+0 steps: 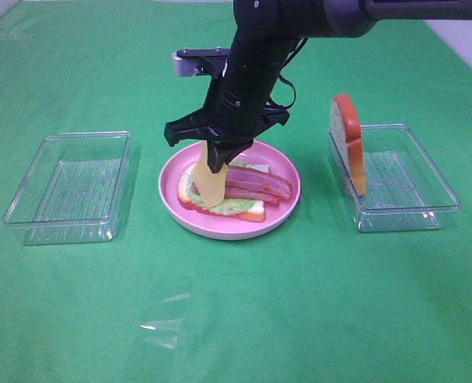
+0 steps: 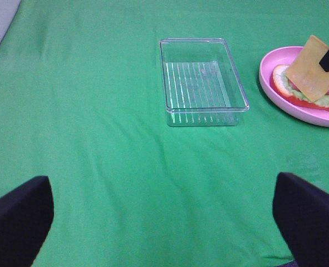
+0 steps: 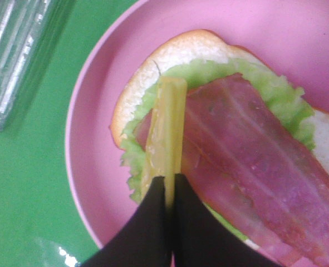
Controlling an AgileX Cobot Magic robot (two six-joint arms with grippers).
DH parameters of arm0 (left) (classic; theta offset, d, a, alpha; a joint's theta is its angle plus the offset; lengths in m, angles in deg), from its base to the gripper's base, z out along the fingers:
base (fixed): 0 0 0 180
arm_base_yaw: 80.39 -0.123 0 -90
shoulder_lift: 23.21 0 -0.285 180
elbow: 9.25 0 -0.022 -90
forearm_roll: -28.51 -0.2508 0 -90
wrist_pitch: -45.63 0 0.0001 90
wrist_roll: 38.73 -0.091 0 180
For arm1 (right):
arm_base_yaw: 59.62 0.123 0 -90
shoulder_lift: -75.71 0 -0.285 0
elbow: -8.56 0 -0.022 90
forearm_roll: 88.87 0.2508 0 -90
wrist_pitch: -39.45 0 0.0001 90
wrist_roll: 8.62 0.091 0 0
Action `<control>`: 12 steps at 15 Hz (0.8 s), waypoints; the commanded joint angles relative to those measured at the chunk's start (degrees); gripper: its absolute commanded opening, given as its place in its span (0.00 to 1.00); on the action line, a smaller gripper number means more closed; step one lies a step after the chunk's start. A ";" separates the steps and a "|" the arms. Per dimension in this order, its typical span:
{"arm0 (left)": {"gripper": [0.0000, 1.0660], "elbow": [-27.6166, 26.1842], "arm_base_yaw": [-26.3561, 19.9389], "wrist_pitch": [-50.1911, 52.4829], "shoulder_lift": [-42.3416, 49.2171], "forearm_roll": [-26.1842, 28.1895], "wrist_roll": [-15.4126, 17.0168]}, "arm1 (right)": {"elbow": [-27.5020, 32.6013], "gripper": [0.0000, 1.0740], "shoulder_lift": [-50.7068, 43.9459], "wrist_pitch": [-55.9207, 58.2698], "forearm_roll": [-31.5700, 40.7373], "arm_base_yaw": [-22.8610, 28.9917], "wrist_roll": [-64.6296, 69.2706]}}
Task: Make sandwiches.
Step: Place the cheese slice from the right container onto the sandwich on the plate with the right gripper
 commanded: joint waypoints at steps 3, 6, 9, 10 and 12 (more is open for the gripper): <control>0.95 0.11 -0.11 0.23 0.86 0.52 -0.11 | 0.06 0.00 0.52 -0.52 -2.18 -0.11 -0.52; 0.95 0.11 -0.11 0.23 0.86 0.52 -0.11 | 0.06 0.00 0.52 0.06 -2.18 -0.11 1.55; 0.95 0.11 -0.11 0.23 0.86 0.52 -0.11 | 0.06 0.20 0.52 0.92 -4.53 -0.11 2.41; 0.95 0.11 -0.11 0.23 0.86 0.52 -0.11 | 0.06 0.40 0.46 1.38 -6.42 -0.11 3.04; 0.95 0.11 -0.11 0.23 0.86 0.52 -0.11 | 0.06 0.74 0.40 2.12 -10.60 -0.11 5.56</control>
